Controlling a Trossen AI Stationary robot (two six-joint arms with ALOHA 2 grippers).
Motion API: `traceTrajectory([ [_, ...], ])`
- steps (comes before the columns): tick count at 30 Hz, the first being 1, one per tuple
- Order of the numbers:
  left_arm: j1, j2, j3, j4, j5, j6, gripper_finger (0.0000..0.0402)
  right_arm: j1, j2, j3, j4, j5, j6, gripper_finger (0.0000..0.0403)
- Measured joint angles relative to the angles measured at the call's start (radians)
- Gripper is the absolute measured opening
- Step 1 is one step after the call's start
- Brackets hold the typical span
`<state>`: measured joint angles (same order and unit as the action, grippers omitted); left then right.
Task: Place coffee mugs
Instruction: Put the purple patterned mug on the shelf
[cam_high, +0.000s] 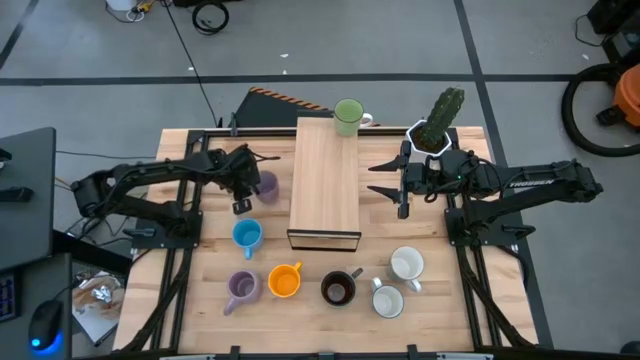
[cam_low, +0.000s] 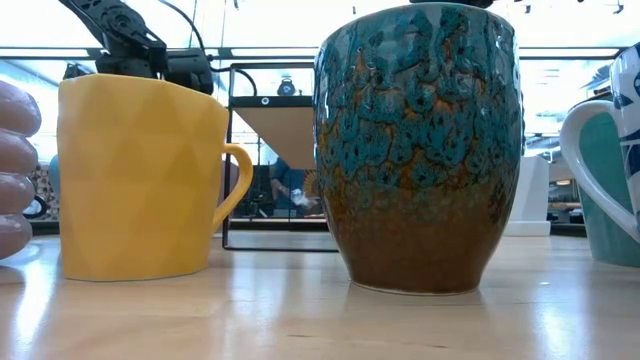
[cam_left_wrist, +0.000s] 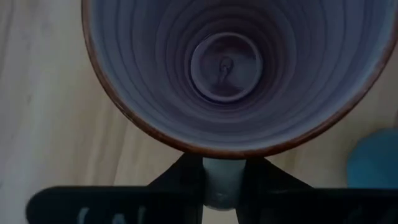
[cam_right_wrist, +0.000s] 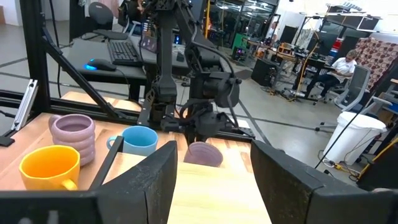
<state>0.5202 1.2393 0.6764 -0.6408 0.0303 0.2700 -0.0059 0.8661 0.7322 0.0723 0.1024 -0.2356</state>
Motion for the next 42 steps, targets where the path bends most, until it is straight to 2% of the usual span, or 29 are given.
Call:
traceTrajectory([
  [9, 0.072, -0.011, 0.155, -0.138, -0.036, 0.068, 0.0057, 0.000, 0.000, 0.000, 0.000, 0.000, -0.002, 0.0210],
  [15, 0.123, -0.010, 0.329, -0.232, -0.104, 0.107, 0.0057, 0.000, 0.000, 0.000, 0.000, -0.004, -0.002, 0.0210],
  [24, 0.194, 0.016, 0.544, -0.211, -0.108, 0.179, 0.0057, 0.000, 0.000, 0.000, 0.004, -0.026, 0.000, 0.0210],
  [32, 0.195, 0.145, 0.728, -0.230, -0.009, 0.244, 0.0056, 0.000, 0.000, 0.000, 0.029, -0.026, -0.002, 0.0210],
  [42, 0.194, 0.325, 0.916, -0.303, 0.027, 0.335, 0.0056, 0.000, 0.000, 0.000, 0.031, -0.026, 0.002, 0.0210],
])
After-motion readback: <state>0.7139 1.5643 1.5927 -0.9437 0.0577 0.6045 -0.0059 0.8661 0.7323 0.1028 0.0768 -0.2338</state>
